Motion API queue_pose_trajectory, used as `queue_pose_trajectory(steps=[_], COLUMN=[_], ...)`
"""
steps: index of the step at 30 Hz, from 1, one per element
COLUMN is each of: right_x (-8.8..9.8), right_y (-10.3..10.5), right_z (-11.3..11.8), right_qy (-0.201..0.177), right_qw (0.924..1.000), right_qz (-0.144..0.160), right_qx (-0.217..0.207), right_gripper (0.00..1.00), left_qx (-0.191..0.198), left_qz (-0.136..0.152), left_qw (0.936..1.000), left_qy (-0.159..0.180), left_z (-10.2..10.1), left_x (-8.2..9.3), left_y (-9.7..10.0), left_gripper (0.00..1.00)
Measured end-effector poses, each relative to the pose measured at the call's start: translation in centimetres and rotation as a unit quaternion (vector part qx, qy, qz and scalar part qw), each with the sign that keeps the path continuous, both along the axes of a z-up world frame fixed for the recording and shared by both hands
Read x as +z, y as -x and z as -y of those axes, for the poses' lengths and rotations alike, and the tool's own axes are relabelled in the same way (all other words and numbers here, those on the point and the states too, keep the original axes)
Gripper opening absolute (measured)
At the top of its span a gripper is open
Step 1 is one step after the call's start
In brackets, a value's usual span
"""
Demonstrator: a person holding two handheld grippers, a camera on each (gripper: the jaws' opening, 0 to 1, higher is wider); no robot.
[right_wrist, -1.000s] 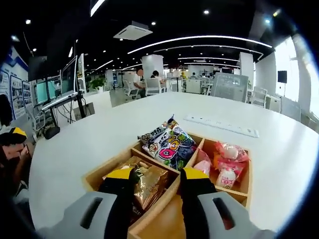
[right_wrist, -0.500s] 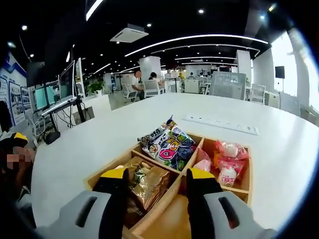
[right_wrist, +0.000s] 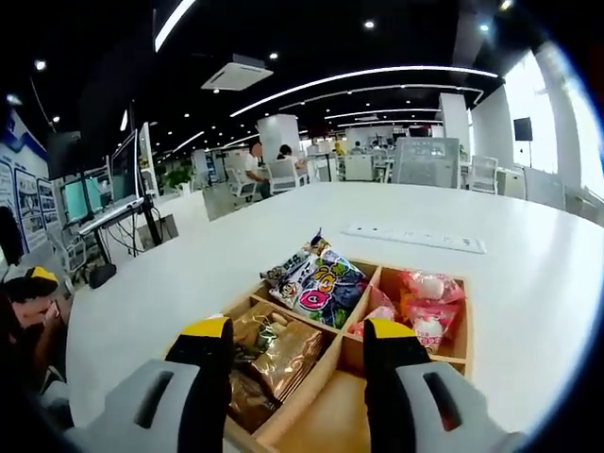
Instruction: Pick up the scattered marshmallows, QQ candies, Oreo cookies, and mixed nuts on the table and sort them into separate containers
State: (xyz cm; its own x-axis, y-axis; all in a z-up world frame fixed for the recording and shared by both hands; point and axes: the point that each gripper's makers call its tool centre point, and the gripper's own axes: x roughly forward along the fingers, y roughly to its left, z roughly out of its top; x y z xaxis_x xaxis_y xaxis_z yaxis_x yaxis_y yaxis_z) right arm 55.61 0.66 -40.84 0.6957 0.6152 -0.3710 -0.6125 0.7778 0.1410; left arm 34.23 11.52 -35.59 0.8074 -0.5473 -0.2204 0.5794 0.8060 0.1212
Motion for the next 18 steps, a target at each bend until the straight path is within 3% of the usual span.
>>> queue_pose_trajectory(steps=[10,18], right_x=[1.5,2.9], right_y=[0.7,1.9], right_z=[0.7,1.1], right_qy=[-0.021,-0.033], right_qw=[0.9997,0.9993], right_qz=[0.008,0.017], right_qx=[-0.010,-0.007], right_gripper=[0.70,0.78], left_qx=[0.002,0.001], left_qz=[0.002,0.003], left_qw=[1.0000,1.0000], left_qy=[0.001,-0.001], left_z=[-0.1,-0.1], left_x=[0.2,0.2], left_y=[0.1,0.1], left_gripper=[0.84,0.84])
